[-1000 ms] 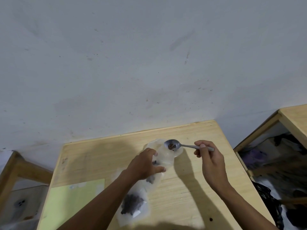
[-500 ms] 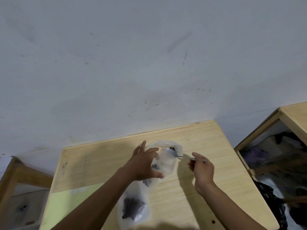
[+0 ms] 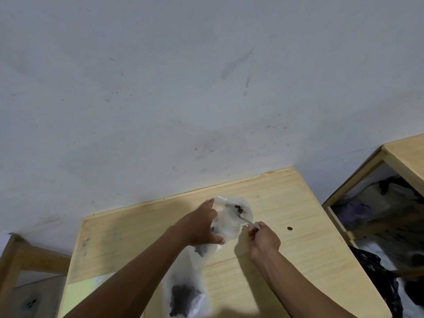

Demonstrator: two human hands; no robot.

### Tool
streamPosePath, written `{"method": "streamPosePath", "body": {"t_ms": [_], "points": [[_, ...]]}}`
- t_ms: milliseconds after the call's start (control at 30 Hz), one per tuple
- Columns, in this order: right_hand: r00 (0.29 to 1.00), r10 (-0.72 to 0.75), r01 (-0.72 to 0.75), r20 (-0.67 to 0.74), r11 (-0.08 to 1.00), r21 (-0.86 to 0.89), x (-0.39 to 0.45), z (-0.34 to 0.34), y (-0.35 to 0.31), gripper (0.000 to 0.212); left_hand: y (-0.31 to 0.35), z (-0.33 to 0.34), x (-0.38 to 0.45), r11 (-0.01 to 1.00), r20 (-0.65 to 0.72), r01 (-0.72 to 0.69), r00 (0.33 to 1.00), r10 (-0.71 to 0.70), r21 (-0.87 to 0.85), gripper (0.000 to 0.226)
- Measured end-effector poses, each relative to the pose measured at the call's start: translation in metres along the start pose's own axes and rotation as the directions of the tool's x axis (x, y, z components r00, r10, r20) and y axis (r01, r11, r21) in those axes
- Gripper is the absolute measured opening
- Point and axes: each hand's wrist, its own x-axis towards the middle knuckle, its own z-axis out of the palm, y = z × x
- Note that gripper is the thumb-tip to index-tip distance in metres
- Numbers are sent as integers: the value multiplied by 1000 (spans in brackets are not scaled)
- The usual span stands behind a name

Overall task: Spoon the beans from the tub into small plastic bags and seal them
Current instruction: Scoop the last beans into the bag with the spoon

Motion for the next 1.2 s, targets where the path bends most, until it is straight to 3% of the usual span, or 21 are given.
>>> {"method": "streamPosePath", "body": {"t_ms": [133, 233, 400, 600, 933, 1200], "points": [[996, -86, 85, -7, 975, 207, -6, 10, -11, 30, -4, 20, -10, 996, -73, 27, 997, -33, -80, 65], [988, -145, 129, 45, 958, 257, -11, 15, -15, 29, -3, 28, -17, 987, -111, 50, 992, -67, -154, 68], [954, -255, 227, 157, 958, 176, -15, 16, -18, 28, 0, 26, -21, 974, -168, 49, 982, -88, -223, 70], [882, -363, 389, 302, 921, -31, -12, -2, -16, 25, -1, 22, -16, 985, -214, 62, 972, -97, -163, 69], [835, -357, 504, 419, 801, -322, -14, -40, -38, 25, -1, 33, -8, 983, -178, 95, 976, -123, -158, 70], [793, -425, 568, 436, 774, -279, -23, -46, -60, 25, -2, 31, -16, 980, -307, 26, 948, -86, -195, 70]]}}
